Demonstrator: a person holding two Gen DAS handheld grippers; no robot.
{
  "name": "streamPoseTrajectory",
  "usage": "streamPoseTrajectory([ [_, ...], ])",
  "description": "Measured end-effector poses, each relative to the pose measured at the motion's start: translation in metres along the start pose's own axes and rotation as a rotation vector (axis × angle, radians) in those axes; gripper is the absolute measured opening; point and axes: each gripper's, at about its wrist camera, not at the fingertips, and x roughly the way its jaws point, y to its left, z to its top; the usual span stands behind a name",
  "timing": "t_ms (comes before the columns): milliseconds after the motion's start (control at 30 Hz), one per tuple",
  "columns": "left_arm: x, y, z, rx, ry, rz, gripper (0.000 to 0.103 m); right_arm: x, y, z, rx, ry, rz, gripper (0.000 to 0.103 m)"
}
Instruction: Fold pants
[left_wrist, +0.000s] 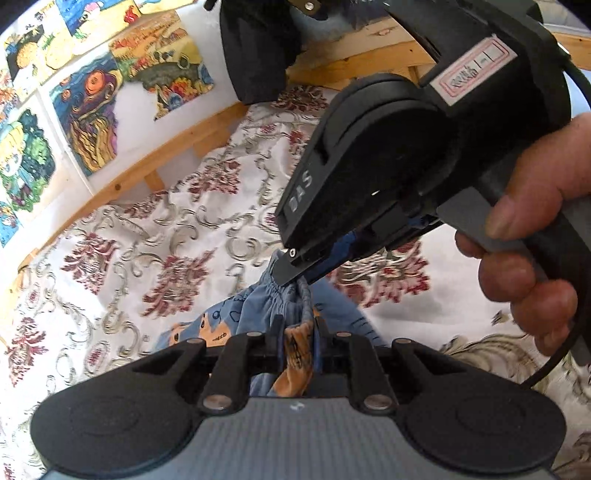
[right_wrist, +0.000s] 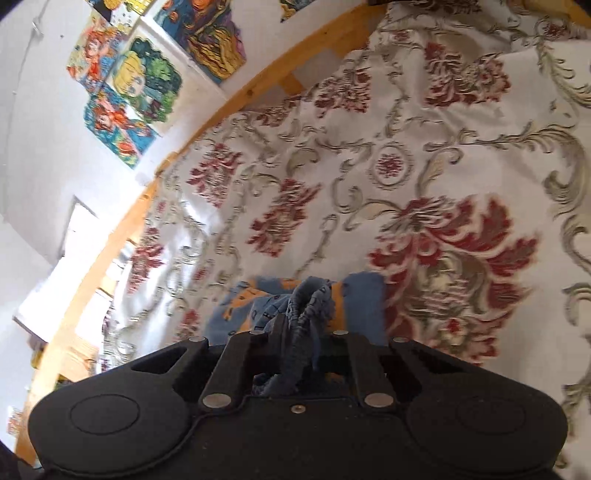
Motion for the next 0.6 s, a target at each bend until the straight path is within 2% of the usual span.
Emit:
streamPoseTrajectory([
  [267, 0.015, -0.016, 0.001, -0.016, 0.004, -0.045, 0.017, 0.003, -0.007, -0.002, -0.049, 0.012, -0.100, 0.011],
  [333, 0.019, -0.017, -0.001, -0.017, 0.002, -0.065, 0.018, 0.008, -0.011, -0.005, -0.051, 0.033, -0.126, 0.014],
  [433, 0.027, -0.015, -0.008, -0.034, 0.033, -0.124, 0.021, 0.011, -0.015, -0.009, -0.063, 0.049, -0.178, 0.029],
  [467, 0.028, -0.013, -0.011, -0.043, 0.041, -0.155, 0.028, 0.009, -0.014, -0.010, -0.080, 0.043, -0.201, 0.039],
  [500, 0.027, -0.010, -0.014, -0.057, 0.042, -0.192, 0.033, 0.006, -0.012, -0.011, -0.105, 0.032, -0.224, 0.044],
  [567, 0.020, 0.002, -0.020, -0.083, 0.038, -0.257, 0.036, -0.004, -0.007, -0.012, -0.145, -0.001, -0.264, 0.063],
  [600, 0.015, 0.007, -0.024, -0.087, 0.034, -0.280, 0.041, -0.008, -0.005, -0.014, -0.161, -0.018, -0.278, 0.066],
])
